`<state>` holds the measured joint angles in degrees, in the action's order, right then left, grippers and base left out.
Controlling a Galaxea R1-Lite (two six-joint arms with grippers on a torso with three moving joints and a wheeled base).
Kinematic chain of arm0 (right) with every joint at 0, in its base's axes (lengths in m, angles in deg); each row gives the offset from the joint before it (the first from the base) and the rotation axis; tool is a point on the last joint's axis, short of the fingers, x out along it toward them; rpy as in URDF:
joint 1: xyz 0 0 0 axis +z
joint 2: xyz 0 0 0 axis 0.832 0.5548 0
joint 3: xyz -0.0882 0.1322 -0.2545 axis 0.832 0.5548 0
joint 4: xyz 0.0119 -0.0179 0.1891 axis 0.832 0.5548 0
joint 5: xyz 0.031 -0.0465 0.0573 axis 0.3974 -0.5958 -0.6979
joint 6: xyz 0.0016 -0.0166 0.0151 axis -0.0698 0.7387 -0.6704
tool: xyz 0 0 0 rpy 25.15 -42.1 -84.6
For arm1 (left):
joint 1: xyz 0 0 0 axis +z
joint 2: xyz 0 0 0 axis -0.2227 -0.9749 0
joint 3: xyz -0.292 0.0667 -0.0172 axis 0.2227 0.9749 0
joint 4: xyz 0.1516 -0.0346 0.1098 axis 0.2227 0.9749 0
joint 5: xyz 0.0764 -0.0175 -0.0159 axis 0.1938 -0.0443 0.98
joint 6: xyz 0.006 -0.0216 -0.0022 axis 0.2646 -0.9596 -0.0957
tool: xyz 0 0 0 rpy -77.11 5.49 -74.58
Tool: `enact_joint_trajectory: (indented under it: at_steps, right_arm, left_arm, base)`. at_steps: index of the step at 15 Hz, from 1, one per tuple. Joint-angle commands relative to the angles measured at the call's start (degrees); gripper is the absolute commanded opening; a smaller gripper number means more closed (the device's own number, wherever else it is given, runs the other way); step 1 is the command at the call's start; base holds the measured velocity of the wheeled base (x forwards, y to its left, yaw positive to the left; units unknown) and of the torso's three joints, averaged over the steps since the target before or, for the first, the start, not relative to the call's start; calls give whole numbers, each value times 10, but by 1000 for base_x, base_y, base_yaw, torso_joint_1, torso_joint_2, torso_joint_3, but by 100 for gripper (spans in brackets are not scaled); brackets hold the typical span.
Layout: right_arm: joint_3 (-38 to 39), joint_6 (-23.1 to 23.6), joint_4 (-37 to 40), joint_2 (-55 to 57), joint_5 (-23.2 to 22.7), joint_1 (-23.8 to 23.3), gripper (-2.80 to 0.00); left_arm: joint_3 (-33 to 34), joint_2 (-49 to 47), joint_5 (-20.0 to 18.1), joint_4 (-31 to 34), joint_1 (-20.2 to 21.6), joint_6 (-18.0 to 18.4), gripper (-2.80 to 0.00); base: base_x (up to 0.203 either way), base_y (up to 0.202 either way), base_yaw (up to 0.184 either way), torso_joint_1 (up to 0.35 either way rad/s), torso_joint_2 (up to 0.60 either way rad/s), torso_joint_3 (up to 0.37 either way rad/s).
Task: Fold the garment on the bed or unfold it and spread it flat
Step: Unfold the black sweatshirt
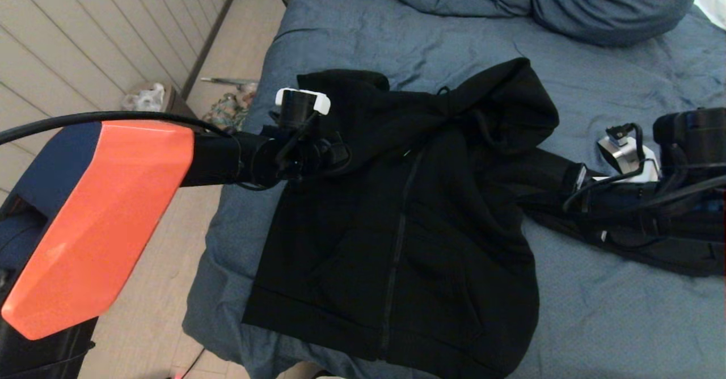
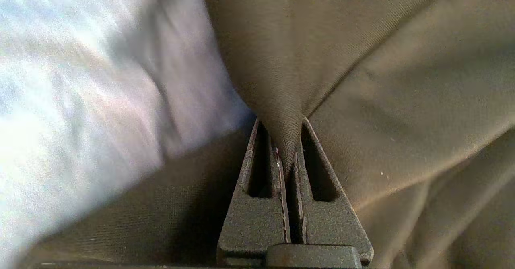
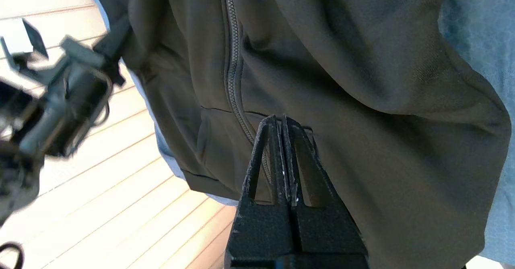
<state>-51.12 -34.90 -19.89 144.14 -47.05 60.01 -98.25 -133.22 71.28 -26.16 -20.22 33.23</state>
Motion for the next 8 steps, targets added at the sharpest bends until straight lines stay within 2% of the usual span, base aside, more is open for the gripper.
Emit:
enact_joint_trajectory:
  at_steps: [1,4,8]
  right_arm:
    - [0,-2,-1,0,-2,0,-280]
    - [0,-2,-1,-4,-2,0,-280]
    - [0,-3,-1,-3,-2,1,-280]
  left_arm:
    - [41,37,10,-3,-21,-3,-280]
    - [154,121,18,-12,-74,-10,-280]
    - [347,184,27,-84,-189,-6,-280]
  base:
    - [0,0,0,0,0,0]
    - [0,0,0,0,0,0]
    - [0,0,0,0,0,0]
